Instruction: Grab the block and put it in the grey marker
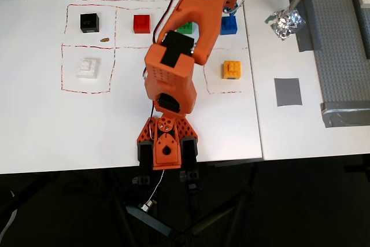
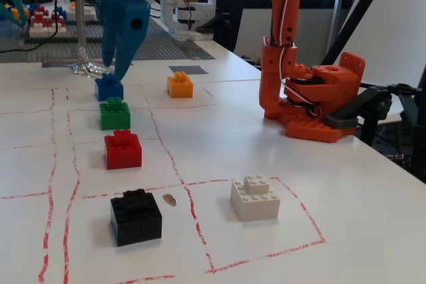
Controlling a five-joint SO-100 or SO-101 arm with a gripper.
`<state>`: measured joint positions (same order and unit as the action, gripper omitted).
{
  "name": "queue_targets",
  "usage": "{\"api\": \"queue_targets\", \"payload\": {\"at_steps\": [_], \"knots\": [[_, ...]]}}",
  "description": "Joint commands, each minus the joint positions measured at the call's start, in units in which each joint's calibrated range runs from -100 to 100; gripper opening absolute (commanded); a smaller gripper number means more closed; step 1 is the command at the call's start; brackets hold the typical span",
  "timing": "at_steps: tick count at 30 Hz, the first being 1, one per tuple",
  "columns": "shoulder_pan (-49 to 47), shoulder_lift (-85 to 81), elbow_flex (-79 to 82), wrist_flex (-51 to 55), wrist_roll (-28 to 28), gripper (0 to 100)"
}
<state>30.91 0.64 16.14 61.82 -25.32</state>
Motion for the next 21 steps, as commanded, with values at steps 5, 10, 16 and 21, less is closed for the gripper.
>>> {"api": "queue_targets", "payload": {"at_steps": [5, 10, 16, 21], "knots": [[3.5, -1.5, -5.4, -1.0, -1.0, 24], [4.3, -0.1, -5.1, -2.2, -0.7, 26], [4.5, 2.1, -5.9, -3.2, -1.0, 28], [4.5, 3.4, -5.8, -4.7, -1.2, 29]]}}
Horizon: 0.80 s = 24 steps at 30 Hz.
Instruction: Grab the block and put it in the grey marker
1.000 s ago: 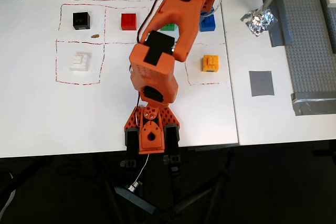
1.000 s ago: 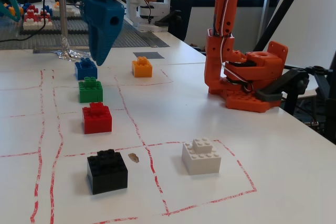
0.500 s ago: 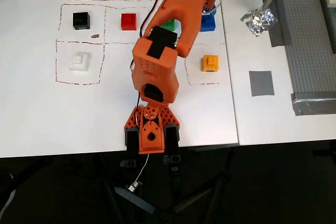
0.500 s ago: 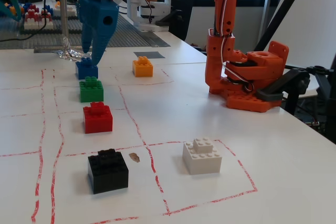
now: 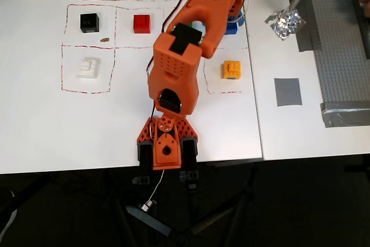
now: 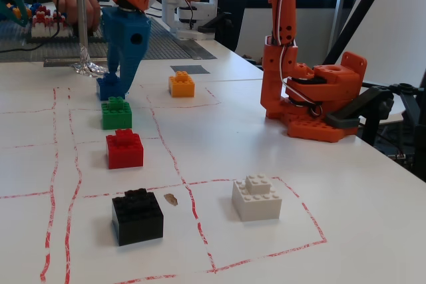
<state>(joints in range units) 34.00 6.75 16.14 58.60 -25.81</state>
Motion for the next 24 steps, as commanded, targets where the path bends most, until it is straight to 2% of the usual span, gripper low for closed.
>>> {"api": "queue_targets", "payload": {"at_steps": [1, 13, 24], "knots": [[1.4, -2.4, -5.5, -2.0, -0.7, 30], [1.3, 2.9, -5.1, -6.8, -0.9, 27], [2.0, 2.0, -2.5, -9.9, -0.5, 6]]}}
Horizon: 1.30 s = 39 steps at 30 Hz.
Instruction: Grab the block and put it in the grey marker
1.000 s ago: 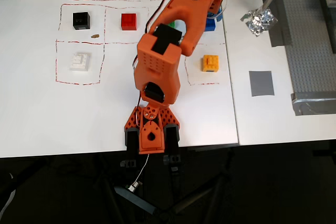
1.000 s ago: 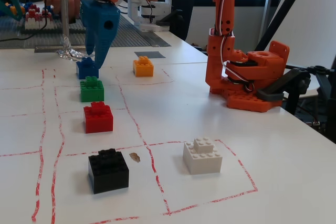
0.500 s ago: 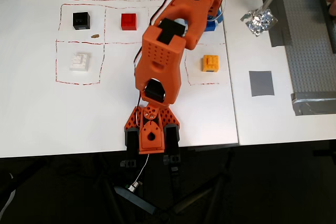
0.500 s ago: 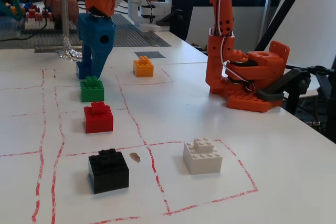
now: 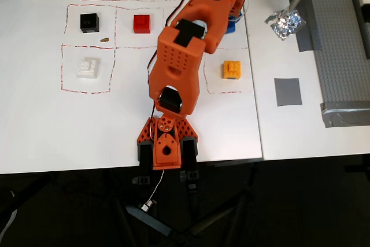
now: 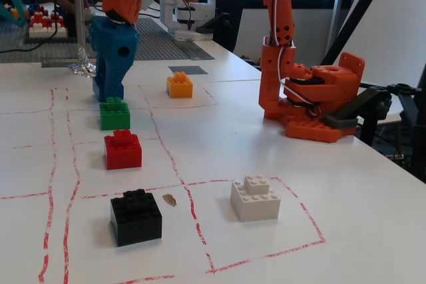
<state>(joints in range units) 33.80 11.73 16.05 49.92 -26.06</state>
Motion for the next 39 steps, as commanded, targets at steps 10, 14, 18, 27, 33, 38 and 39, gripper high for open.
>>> {"api": "queue_targets", "payload": {"at_steps": [10, 14, 18, 27, 33, 38, 39], "knots": [[3.9, -10.7, 1.1, 3.7, 1.4, 0], [2.9, -16.9, 5.2, 6.0, 3.2, 0], [2.8, -22.6, 9.0, 6.9, 5.6, 0], [2.5, -31.3, 6.1, 16.4, 18.0, 0], [9.3, -32.8, -0.2, 25.3, 32.1, 0], [19.0, -27.5, -8.4, 32.0, 41.7, 0], [21.2, -25.8, -10.8, 33.3, 43.4, 0]]}}
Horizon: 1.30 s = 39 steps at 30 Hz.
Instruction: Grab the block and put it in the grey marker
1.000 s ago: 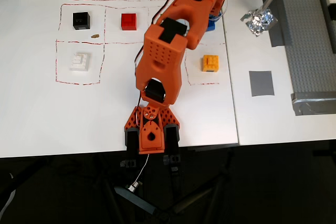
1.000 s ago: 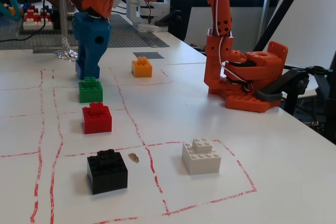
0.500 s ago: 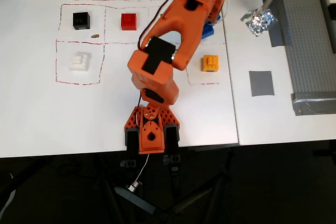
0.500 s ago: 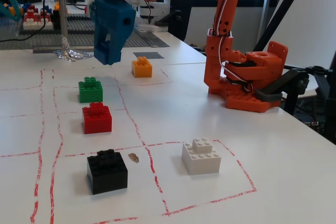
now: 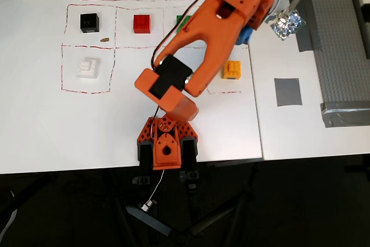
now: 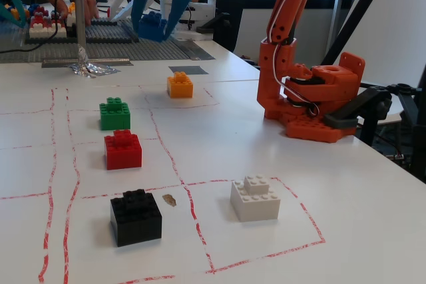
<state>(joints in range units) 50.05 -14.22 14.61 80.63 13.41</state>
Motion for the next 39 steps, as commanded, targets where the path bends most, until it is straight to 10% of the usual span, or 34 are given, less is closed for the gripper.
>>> {"api": "queue_targets", "payload": {"at_steps": [1, 18, 39], "knots": [[7.3, 1.7, -11.2, 3.2, 5.7, 0], [36.6, 25.0, -29.8, 4.2, 25.9, 0], [38.6, 36.5, -28.7, -5.0, 30.2, 0]]}}
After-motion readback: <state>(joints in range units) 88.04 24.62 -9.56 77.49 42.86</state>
